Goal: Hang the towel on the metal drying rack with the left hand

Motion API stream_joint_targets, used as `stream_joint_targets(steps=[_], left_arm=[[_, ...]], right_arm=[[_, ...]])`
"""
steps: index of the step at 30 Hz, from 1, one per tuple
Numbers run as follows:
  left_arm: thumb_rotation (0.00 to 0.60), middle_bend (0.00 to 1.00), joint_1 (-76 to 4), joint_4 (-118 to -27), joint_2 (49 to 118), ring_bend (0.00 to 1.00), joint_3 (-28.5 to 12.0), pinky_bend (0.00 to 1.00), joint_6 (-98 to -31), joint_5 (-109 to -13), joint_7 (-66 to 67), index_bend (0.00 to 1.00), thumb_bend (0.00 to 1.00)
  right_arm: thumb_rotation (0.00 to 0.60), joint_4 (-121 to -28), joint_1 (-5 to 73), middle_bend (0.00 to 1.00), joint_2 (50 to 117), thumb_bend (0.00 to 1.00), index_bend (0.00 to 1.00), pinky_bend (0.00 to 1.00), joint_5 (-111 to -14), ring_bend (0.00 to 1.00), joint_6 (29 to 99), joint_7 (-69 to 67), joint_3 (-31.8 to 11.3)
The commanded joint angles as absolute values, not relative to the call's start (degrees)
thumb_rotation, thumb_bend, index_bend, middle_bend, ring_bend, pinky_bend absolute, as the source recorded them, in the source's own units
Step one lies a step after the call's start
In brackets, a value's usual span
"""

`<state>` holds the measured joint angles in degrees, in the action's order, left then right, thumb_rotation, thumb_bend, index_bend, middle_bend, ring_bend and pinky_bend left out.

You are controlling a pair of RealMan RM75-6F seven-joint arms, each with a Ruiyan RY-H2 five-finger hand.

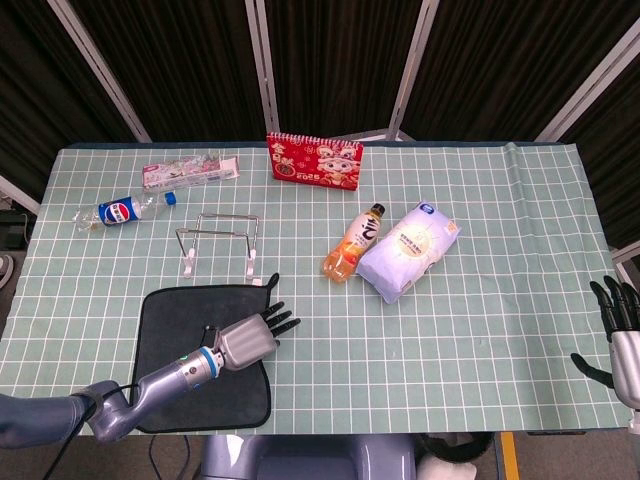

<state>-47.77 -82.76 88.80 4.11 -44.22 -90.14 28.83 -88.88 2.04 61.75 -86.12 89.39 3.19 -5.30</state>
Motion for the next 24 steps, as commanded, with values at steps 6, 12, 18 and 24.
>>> stream_joint_targets(steps=[6, 12, 18, 24], left_arm=[[0.6, 0.0, -46.8, -84.2, 87.1, 0.0, 5.0, 0.0, -45.8, -90.6, 28.5, 0.62, 0.57], [0.6, 0.0, -45.2, -86.4, 84.4, 0.0, 6.4, 0.0, -48.7, -92.1, 27.9, 0.64, 0.57], [0.6, 0.0, -42.4, -87.3, 81.1, 0.0, 9.1, 0.0, -52.2, -94.1, 27.5, 0.65, 0.57], [0.6, 0.0, -39.4, -85.7, 79.3, 0.0, 11.5, 0.0, -55.5, -96.1, 26.5, 0.65, 0.57]], right_arm=[[0.6, -89.1, 1.9, 0.0, 61.6, 0.0, 0.02, 0.0, -86.7, 0.0, 89.8, 2.9, -5.1], [0.6, -89.4, 1.8, 0.0, 61.4, 0.0, 0.02, 0.0, -87.4, 0.0, 90.1, 2.7, -4.8], [0.6, -89.6, 1.7, 0.0, 61.2, 0.0, 0.02, 0.0, -88.2, 0.0, 90.3, 2.4, -4.5], [0.6, -89.9, 1.5, 0.0, 61.0, 0.0, 0.02, 0.0, -89.1, 0.0, 90.8, 2.4, -4.1]])
